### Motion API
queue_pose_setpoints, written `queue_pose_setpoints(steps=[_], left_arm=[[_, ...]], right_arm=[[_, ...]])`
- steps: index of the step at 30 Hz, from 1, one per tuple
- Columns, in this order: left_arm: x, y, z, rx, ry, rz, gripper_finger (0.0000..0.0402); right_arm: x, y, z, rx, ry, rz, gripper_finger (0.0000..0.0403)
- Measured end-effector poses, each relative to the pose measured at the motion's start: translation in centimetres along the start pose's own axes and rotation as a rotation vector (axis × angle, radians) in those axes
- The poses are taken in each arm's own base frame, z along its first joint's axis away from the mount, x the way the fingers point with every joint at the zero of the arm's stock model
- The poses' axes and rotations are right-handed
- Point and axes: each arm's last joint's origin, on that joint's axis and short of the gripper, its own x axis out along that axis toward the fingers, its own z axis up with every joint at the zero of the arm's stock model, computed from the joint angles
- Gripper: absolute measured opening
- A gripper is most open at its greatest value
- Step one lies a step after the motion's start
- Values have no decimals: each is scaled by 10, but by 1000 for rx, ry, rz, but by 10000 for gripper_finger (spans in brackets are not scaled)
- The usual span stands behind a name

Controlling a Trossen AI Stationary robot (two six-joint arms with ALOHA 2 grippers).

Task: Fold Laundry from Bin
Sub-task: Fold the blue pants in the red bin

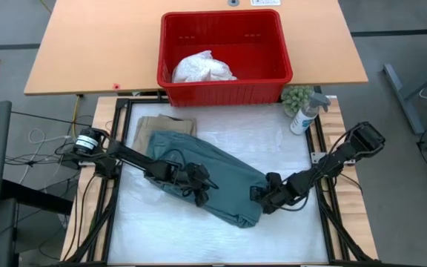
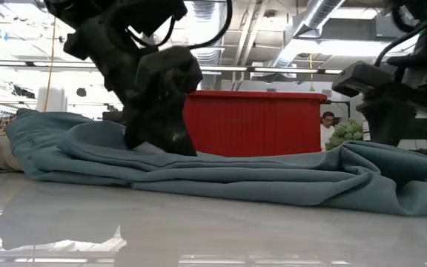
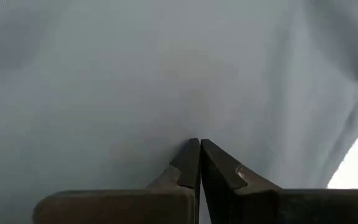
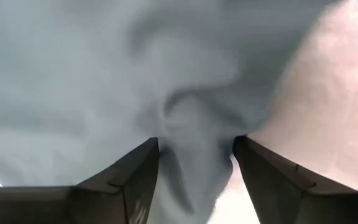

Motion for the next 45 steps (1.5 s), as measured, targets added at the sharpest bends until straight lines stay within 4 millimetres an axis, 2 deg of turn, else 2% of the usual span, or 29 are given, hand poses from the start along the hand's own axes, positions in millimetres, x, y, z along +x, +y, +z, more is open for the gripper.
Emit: queue_pose_setpoints(steps=[5,10,19,25,38,45], left_arm=[[6,5,-3,-5,22,22,0],[10,9,-2,-23,30,26,0],[12,14,0,-39,51,8,0],[12,14,0,-36,50,11,0],[12,14,0,-39,50,2,0],[12,13,1,-48,46,-6,0]], right_arm=[[-2,-5,-11,72,12,36,248],[-2,-4,-12,98,18,53,239],[-12,-2,-29,50,69,58,235],[-18,0,-28,59,2,43,235],[13,7,-22,98,-79,18,232],[20,23,-13,74,-106,43,179]])
